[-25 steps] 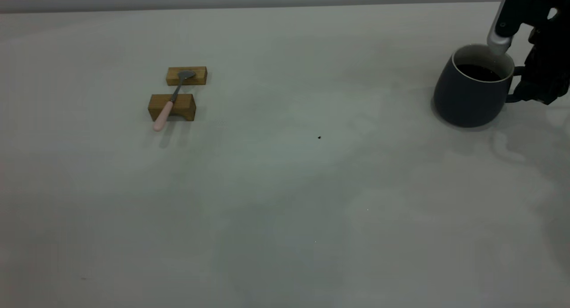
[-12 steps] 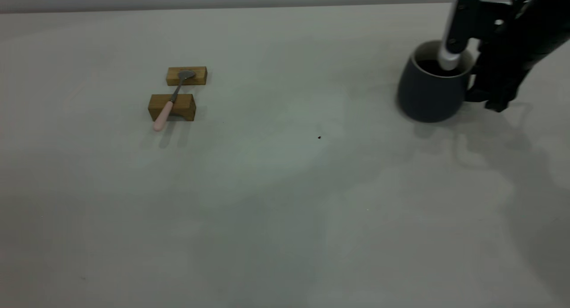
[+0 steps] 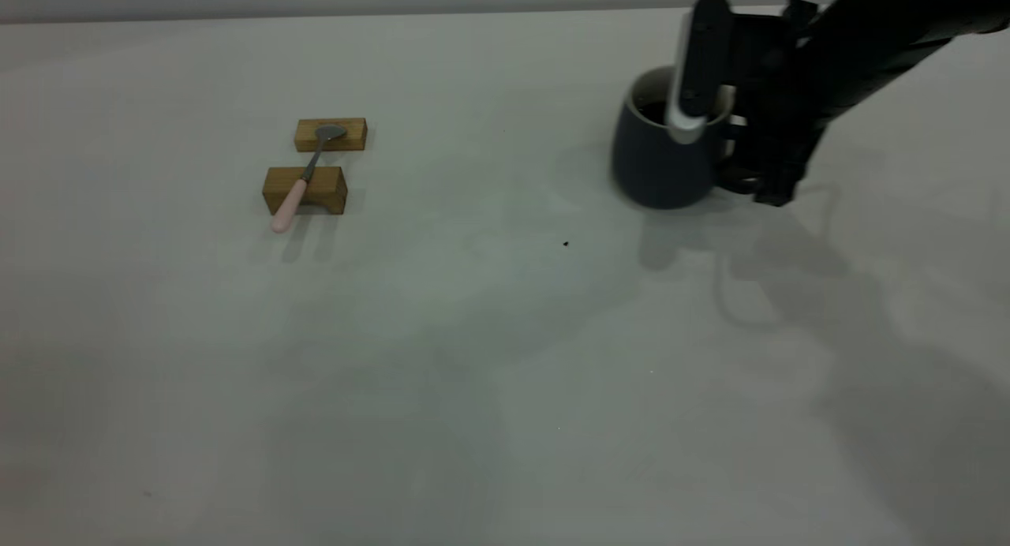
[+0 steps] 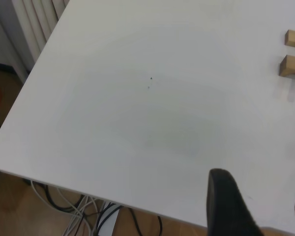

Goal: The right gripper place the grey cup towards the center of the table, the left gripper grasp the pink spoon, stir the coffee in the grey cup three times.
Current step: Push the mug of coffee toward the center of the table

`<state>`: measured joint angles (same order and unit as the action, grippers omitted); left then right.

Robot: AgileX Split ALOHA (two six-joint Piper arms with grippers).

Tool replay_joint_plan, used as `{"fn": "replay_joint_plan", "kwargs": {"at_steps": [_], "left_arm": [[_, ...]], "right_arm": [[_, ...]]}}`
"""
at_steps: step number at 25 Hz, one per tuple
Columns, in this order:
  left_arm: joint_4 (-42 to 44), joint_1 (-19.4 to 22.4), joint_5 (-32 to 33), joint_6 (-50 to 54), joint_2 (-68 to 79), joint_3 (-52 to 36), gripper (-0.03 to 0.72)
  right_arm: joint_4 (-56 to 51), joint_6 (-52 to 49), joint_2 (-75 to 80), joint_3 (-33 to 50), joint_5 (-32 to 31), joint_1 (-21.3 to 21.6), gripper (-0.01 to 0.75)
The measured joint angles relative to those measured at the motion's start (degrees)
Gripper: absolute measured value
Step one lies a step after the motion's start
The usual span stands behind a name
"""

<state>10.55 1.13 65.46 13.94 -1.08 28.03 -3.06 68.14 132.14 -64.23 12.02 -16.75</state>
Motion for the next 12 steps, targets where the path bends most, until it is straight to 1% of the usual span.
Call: {"fn": "replay_joint_plan", "kwargs": {"at_steps": [4, 12], "left_arm": [[0.0, 0.0, 0.0, 0.0, 0.0, 0.0, 0.415], [0.0, 0.0, 0.0, 0.0, 0.0, 0.0, 0.415]], "right_arm": [[-0.1, -1.4, 1.4, 0.0, 4.2, -3.5, 0.574], [-0.1, -2.9, 3.0, 0.0, 9.5, -9.7, 0.574]]}}
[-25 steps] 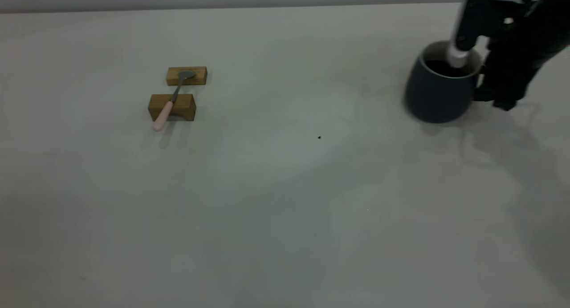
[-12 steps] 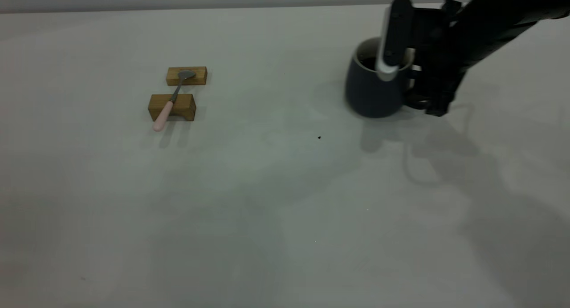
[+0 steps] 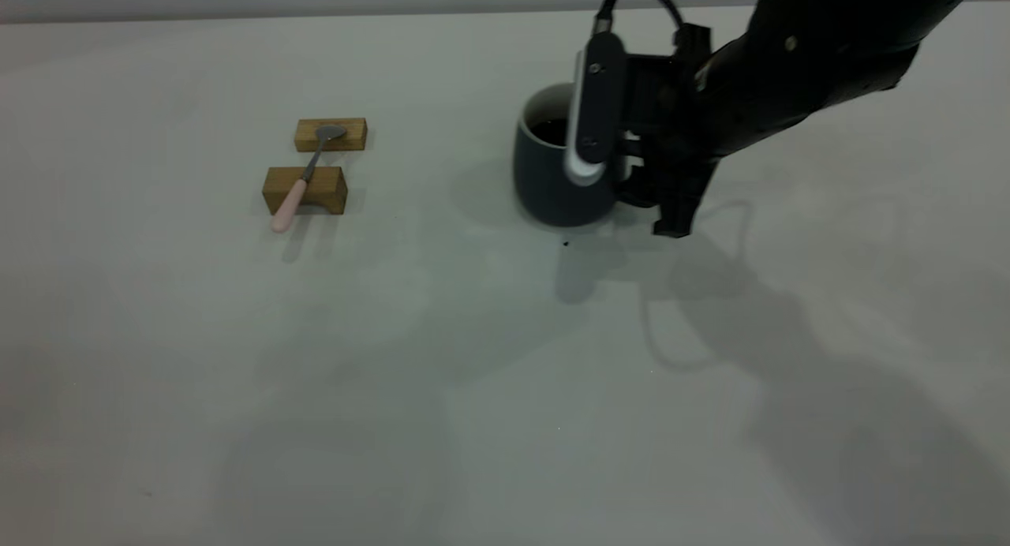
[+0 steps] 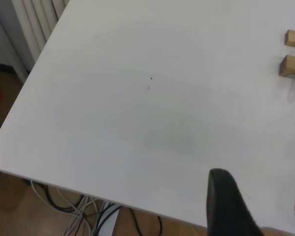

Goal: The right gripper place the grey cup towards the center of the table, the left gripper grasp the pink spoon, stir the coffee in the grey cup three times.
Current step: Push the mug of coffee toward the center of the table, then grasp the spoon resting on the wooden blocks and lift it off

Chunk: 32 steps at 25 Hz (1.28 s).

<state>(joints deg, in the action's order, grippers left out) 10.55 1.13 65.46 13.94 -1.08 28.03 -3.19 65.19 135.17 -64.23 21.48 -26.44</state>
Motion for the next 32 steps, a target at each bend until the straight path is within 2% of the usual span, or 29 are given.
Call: {"fn": "replay_joint_plan", "kwargs": {"at_steps": [6, 8, 11, 14, 18, 21, 23, 24, 27, 30, 32], "left_arm": [[0.0, 0.0, 0.0, 0.0, 0.0, 0.0, 0.415], [0.0, 0.0, 0.0, 0.0, 0.0, 0.0, 0.415], [0.0, 0.0, 0.0, 0.0, 0.0, 0.0, 0.415], [0.0, 0.0, 0.0, 0.0, 0.0, 0.0, 0.415], [0.0, 0.0, 0.0, 0.0, 0.0, 0.0, 0.415], [0.0, 0.0, 0.0, 0.0, 0.0, 0.0, 0.415], [0.0, 0.0, 0.0, 0.0, 0.0, 0.0, 0.415], [0.0, 0.0, 0.0, 0.0, 0.0, 0.0, 0.415], [0.0, 0.0, 0.0, 0.0, 0.0, 0.0, 0.415], [0.0, 0.0, 0.0, 0.0, 0.0, 0.0, 0.415], [0.0, 0.0, 0.0, 0.0, 0.0, 0.0, 0.415]], "right_arm": [[0.1, -5.9, 0.1, 0.0, 5.6, -1.6, 0.574], [0.1, -7.3, 0.1, 0.0, 4.7, -1.6, 0.574], [-1.2, -9.3, -0.8, 0.0, -1.5, -1.3, 0.574], [-5.0, -13.4, -4.2, 0.0, -11.9, -1.0, 0.574], [-13.3, -23.8, -14.0, 0.0, -28.3, -1.0, 0.574], [-19.3, -33.9, -24.1, 0.0, -44.7, -1.0, 0.574], [-19.1, -39.4, -30.4, 0.0, -56.3, -1.0, 0.574], [-17.9, -42.0, -33.4, 0.1, -62.7, -1.0, 0.574], [-9.6, -56.8, -41.5, 1.9, -76.1, -1.0, 0.574], [2.1, -69.8, -49.5, 8.0, -82.8, -1.0, 0.574], [7.7, -75.1, -55.2, 13.2, -84.9, -1.0, 0.574]]}}
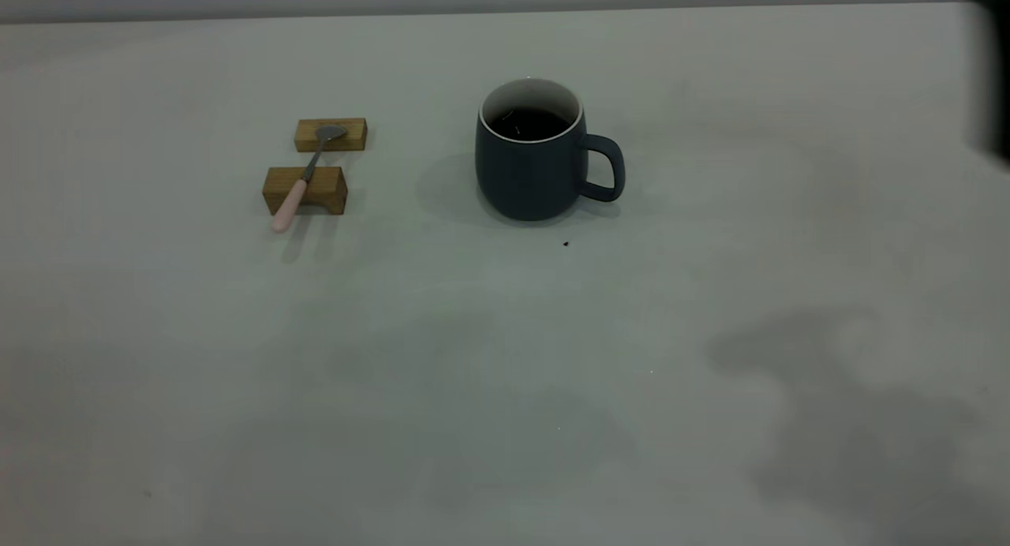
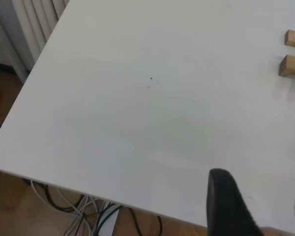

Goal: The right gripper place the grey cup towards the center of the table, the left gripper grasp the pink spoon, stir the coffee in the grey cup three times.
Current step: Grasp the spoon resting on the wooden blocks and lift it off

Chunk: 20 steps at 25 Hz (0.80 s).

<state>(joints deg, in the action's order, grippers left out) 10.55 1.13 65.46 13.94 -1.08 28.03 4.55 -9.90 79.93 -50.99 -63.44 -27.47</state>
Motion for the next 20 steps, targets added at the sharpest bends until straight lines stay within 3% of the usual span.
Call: {"fn": "replay_joint_plan", "kwargs": {"at_steps": [4, 8, 14, 20], "left_arm": [[0.0, 0.0, 0.0, 0.0, 0.0, 0.0, 0.415], [0.0, 0.0, 0.0, 0.0, 0.0, 0.0, 0.415], [0.0, 0.0, 0.0, 0.0, 0.0, 0.0, 0.415], [0.0, 0.0, 0.0, 0.0, 0.0, 0.0, 0.415]], "right_arm": [[3.1, -3.9, -11.2, 12.2, -1.0, 1.1, 0.574], [3.0, -4.4, -22.5, 20.5, -1.9, 8.4, 0.574], [2.7, -4.4, -42.0, 22.2, -1.9, 19.1, 0.574], [5.0, -4.4, -56.5, 22.4, -1.9, 22.5, 0.574]]}}
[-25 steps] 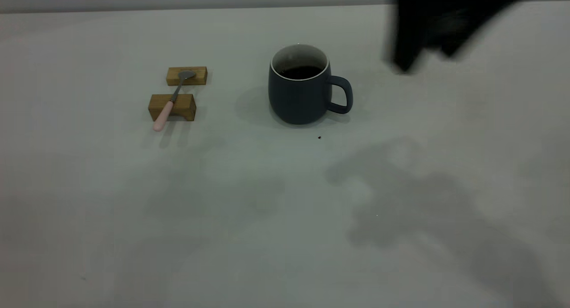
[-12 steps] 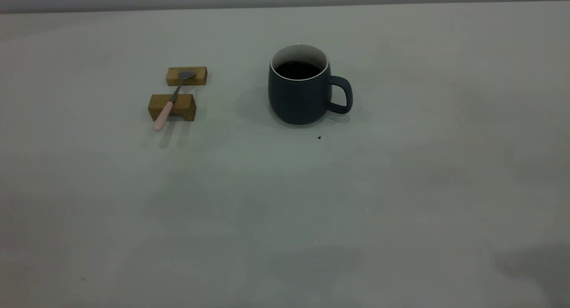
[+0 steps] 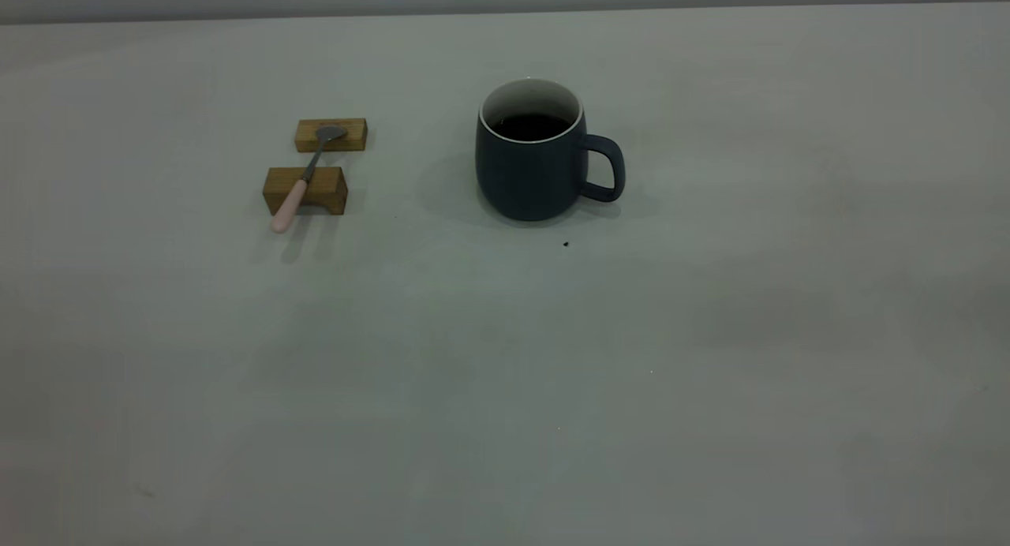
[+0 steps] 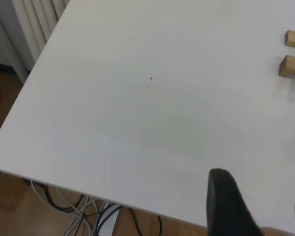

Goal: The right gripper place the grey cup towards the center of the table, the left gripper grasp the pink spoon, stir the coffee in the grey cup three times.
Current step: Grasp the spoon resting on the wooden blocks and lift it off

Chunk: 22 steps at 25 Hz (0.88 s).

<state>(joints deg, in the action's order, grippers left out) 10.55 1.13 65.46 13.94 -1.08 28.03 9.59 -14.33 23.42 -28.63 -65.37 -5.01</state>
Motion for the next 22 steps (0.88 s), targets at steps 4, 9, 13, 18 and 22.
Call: {"fn": "replay_joint_plan", "kwargs": {"at_steps": [4, 9, 13, 18, 22], "left_arm": [[0.0, 0.0, 0.0, 0.0, 0.0, 0.0, 0.415], [0.0, 0.0, 0.0, 0.0, 0.0, 0.0, 0.415], [0.0, 0.0, 0.0, 0.0, 0.0, 0.0, 0.415], [0.0, 0.0, 0.0, 0.0, 0.0, 0.0, 0.415], [0.0, 0.0, 0.0, 0.0, 0.0, 0.0, 0.415]], "right_arm": [[1.2, 0.0, -7.0, 0.6, 1.6, 0.2, 0.574], [1.1, 0.5, -15.8, 1.2, 0.8, 0.9, 0.574], [1.1, 0.8, -21.7, 1.2, 0.3, 2.5, 0.574], [1.1, 0.9, -22.3, 1.2, 0.1, 2.5, 0.574], [1.1, 1.0, -22.3, 1.2, 0.0, 2.5, 0.574]]}}
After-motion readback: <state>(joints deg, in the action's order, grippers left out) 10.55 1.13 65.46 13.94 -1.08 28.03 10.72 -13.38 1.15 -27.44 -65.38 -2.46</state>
